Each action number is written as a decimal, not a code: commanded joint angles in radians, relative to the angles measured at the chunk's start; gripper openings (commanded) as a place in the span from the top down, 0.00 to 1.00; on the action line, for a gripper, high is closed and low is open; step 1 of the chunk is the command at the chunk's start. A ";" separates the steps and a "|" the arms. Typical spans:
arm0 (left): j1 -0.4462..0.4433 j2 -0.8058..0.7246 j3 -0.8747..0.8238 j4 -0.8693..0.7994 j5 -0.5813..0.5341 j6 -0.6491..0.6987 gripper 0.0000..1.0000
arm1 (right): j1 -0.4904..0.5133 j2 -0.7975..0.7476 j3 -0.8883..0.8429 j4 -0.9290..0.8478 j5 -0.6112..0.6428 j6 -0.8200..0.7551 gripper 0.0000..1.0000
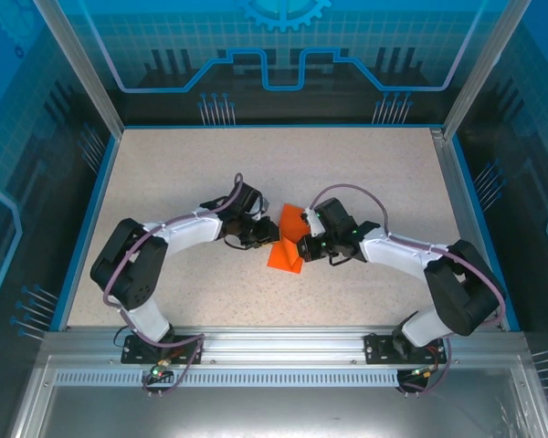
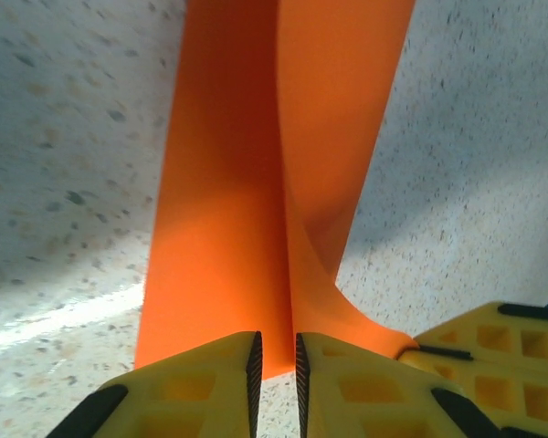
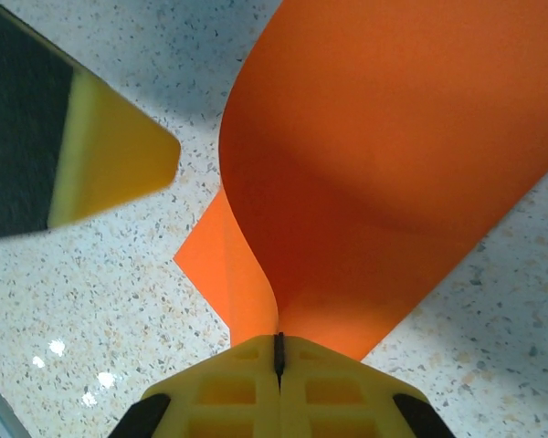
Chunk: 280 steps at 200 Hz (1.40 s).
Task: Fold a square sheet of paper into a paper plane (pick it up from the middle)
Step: Fold the triangle a second time at the center of the table.
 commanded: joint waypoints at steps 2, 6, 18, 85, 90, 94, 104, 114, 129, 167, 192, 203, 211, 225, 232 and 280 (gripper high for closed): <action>-0.020 0.039 -0.004 0.013 0.048 -0.004 0.80 | -0.010 0.039 0.056 -0.108 0.043 -0.045 0.96; -0.021 0.044 -0.003 0.011 0.049 -0.001 0.80 | -0.011 0.045 0.060 -0.114 0.047 -0.049 0.95; -0.027 0.057 0.002 -0.009 0.040 0.005 0.81 | -0.010 0.065 0.069 -0.140 0.062 -0.053 0.95; -0.038 0.086 -0.020 0.003 0.029 0.002 0.84 | -0.007 0.144 0.162 -0.202 0.119 -0.066 0.96; -0.041 0.087 -0.025 0.007 0.027 0.002 0.84 | -0.006 0.149 0.165 -0.207 0.124 -0.068 0.96; -0.041 0.086 -0.029 0.010 0.026 0.000 0.84 | -0.006 0.151 0.167 -0.211 0.127 -0.069 0.96; -0.040 0.091 -0.036 0.018 0.026 -0.002 0.84 | -0.005 0.154 0.172 -0.212 0.130 -0.073 0.96; -0.042 0.097 -0.037 0.014 0.026 -0.001 0.84 | -0.004 0.159 0.179 -0.214 0.133 -0.077 0.96; -0.043 0.104 -0.042 0.018 0.020 0.002 0.85 | -0.004 0.171 0.190 -0.224 0.139 -0.083 0.96; -0.045 0.115 -0.039 0.012 0.014 0.006 0.86 | -0.002 0.200 0.217 -0.243 0.158 -0.104 0.96; -0.045 0.114 -0.044 0.000 0.001 0.015 0.86 | -0.002 0.215 0.233 -0.246 0.167 -0.120 0.96; -0.044 0.115 -0.044 -0.002 -0.003 0.016 0.86 | 0.000 0.221 0.239 -0.244 0.164 -0.129 0.96; -0.044 0.114 -0.045 -0.004 -0.004 0.017 0.86 | -0.001 0.231 0.247 -0.247 0.160 -0.135 0.96; -0.047 0.114 -0.045 -0.005 -0.010 0.018 0.87 | 0.000 0.252 0.265 -0.258 0.165 -0.147 0.96; -0.046 0.112 -0.045 -0.007 -0.012 0.018 0.86 | 0.001 0.260 0.271 -0.263 0.168 -0.152 0.96; -0.047 0.109 -0.032 -0.017 -0.019 0.023 0.86 | 0.004 0.289 0.296 -0.284 0.191 -0.168 0.97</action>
